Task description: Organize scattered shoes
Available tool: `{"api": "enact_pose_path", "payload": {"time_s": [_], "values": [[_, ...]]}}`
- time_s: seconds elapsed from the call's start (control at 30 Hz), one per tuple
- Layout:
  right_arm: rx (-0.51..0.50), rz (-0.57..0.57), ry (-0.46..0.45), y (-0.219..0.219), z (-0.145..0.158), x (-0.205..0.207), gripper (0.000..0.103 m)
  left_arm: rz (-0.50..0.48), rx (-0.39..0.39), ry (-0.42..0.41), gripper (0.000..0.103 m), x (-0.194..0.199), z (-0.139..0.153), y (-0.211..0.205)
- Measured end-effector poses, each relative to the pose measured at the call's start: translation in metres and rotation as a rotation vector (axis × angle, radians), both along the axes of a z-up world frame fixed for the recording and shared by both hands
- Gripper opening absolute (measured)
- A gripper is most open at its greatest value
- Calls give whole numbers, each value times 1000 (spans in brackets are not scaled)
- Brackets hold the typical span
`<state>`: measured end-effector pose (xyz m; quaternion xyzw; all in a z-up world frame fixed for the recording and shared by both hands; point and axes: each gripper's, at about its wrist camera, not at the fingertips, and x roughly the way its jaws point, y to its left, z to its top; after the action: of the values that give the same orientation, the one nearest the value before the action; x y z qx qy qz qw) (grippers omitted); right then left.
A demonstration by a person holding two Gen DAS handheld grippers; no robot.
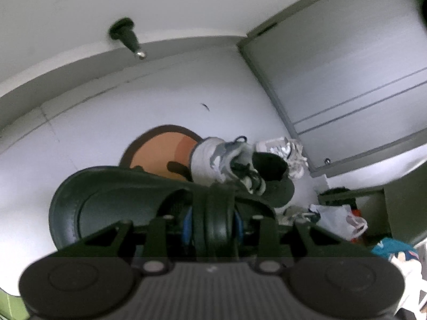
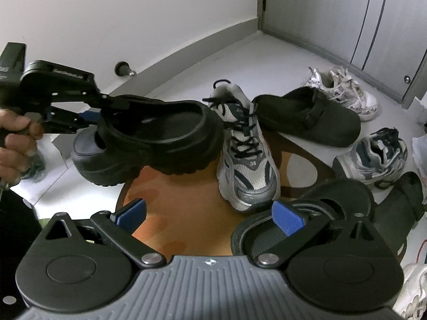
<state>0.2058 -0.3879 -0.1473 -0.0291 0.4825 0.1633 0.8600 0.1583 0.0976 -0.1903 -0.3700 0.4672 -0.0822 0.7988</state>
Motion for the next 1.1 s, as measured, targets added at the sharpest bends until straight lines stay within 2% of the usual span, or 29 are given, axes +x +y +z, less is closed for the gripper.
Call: {"api": "enact_pose_path", "payload": {"time_s": [0.17, 0.47, 0.9, 1.0, 1.1], "values": [[-8, 13, 19, 1, -7, 0, 103, 115, 7, -4, 33, -11, -4, 15], [-16, 21, 60, 2, -21, -1, 103, 145, 11, 68, 33, -3, -36, 15], [-35, 65, 85, 25, -36, 10, 103, 346, 69, 144, 33, -5, -71, 64], [-39, 78, 88, 32, -38, 14, 103, 368, 57, 165, 33, -5, -79, 68], [-44, 91, 90, 38, -40, 18, 103, 377, 57, 149, 33, -4, -78, 73]]}}
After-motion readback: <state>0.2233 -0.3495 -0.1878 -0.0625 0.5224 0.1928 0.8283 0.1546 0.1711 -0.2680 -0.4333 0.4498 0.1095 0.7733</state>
